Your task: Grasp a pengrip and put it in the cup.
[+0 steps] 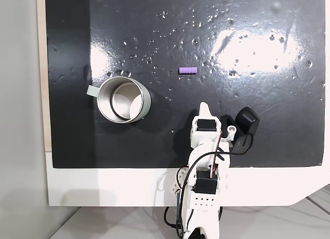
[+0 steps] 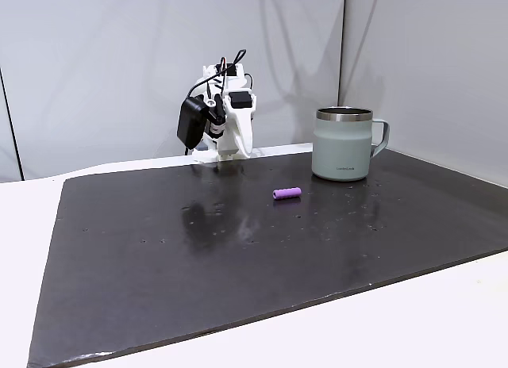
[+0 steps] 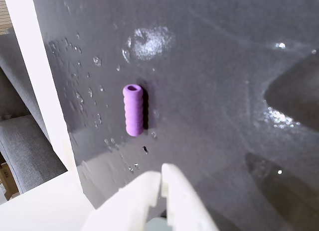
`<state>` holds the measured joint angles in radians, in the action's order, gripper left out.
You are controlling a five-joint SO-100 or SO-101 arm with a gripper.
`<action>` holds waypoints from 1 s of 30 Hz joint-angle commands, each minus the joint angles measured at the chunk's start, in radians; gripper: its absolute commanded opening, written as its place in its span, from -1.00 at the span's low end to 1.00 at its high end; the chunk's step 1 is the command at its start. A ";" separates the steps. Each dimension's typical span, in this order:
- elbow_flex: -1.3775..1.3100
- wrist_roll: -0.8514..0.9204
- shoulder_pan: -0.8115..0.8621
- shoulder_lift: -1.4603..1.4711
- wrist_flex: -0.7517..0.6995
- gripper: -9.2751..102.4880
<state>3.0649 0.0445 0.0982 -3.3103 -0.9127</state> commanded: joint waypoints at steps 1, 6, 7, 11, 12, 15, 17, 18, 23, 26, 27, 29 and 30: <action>-0.009 0.011 -0.003 -0.006 0.020 -0.83; -0.009 0.008 -0.003 -0.006 0.020 -0.83; -0.009 0.008 -0.003 -0.006 0.020 -0.83; -0.009 0.003 -0.002 -0.006 0.020 -0.83; -0.009 0.003 -0.002 -0.006 0.020 -0.83; -0.035 0.049 0.015 -0.008 0.018 -0.83; -0.087 0.095 0.031 -0.008 0.005 -0.83; -0.118 0.110 0.032 -0.003 -0.009 -0.83; -0.316 0.143 0.011 0.169 -0.044 -0.83; -0.425 0.143 -0.005 0.308 -0.044 -0.78; -0.463 0.144 -0.008 0.364 -0.044 -0.77; -0.552 0.146 -0.012 0.491 -0.051 -0.74; -0.598 0.146 -0.012 0.555 -0.055 -0.73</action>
<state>2.6262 0.1733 0.0936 -2.9038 -0.9572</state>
